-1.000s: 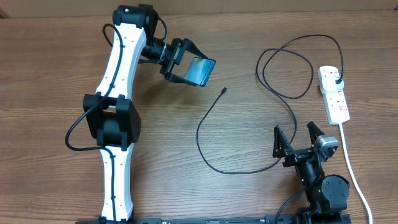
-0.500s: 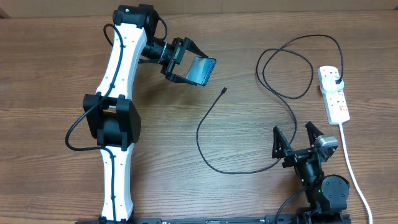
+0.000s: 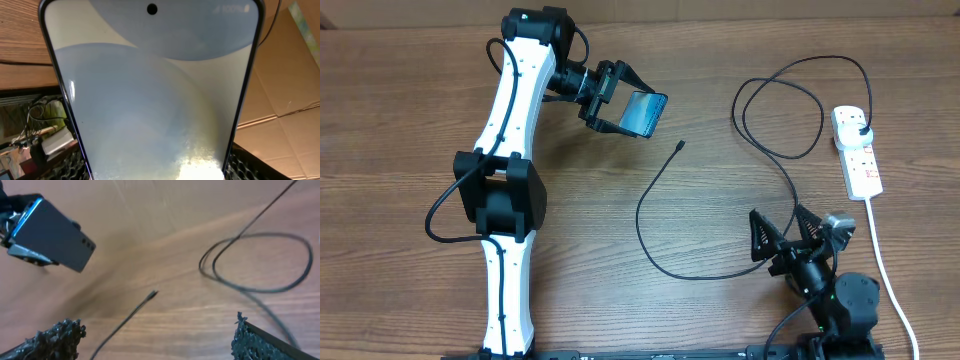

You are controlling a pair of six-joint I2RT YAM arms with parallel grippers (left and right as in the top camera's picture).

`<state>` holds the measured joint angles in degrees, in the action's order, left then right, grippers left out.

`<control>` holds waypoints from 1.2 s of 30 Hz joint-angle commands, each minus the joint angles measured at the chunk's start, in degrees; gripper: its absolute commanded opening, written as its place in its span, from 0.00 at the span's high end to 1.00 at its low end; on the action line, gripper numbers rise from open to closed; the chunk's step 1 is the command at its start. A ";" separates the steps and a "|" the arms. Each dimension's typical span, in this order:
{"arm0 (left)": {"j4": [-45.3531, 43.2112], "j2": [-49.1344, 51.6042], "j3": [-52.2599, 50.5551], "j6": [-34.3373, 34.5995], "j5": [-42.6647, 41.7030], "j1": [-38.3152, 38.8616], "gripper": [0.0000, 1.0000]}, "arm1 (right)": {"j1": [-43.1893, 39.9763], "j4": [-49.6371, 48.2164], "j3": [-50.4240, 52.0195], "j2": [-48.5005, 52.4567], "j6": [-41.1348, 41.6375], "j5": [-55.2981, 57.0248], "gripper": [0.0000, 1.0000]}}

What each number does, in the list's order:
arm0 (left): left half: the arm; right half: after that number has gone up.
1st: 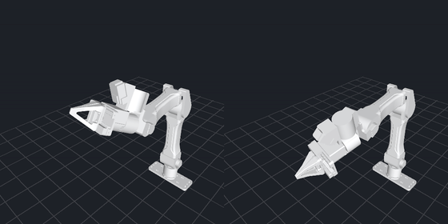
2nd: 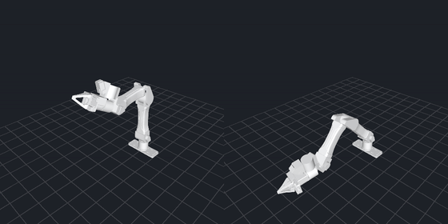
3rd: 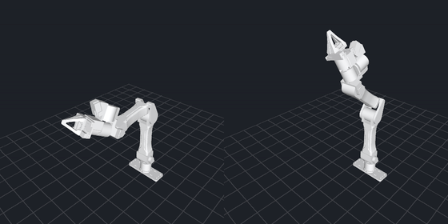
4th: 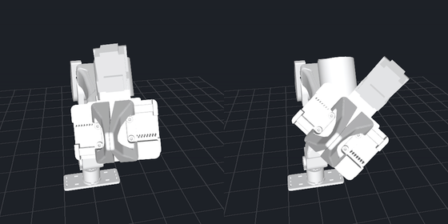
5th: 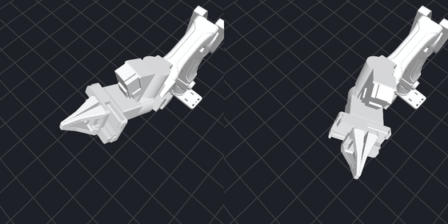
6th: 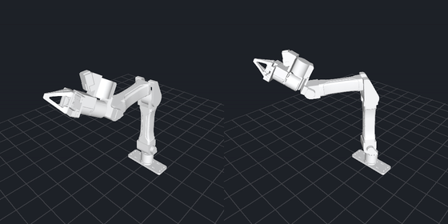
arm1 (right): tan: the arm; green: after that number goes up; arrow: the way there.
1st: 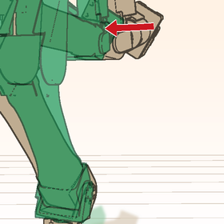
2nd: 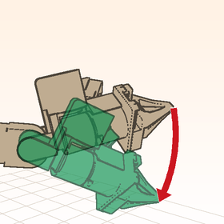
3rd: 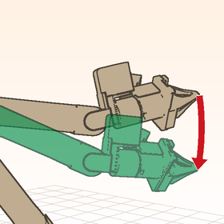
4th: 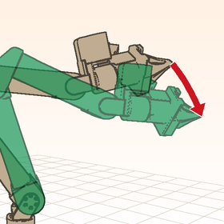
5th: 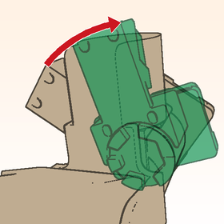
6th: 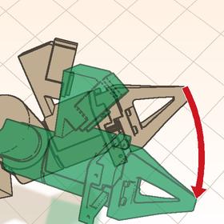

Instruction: Plug charger to phone and switch on socket

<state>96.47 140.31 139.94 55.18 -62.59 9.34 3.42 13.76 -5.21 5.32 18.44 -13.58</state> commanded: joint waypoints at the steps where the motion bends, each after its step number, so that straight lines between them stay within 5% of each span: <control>1: 0.37 0.24 1.66 0.13 -2.64 0.22 0.40 | 0.26 2.60 -8.61 3.72 1.09 -1.81 0.00; 20: 0.35 0.24 1.66 0.13 -1.49 0.31 0.40 | 0.26 29.46 -52.19 40.81 1.07 -12.59 0.00; 31: 0.35 0.24 1.66 1.33 8.81 1.66 0.39 | 0.33 28.13 -54.12 54.71 5.81 -14.29 0.00; 36: 0.20 0.24 1.66 6.16 19.89 3.48 0.40 | 1.49 27.87 -54.10 61.51 7.61 -15.43 0.12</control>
<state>96.44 140.31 139.94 57.30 -50.54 11.40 3.81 42.02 -57.98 64.07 23.70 -27.68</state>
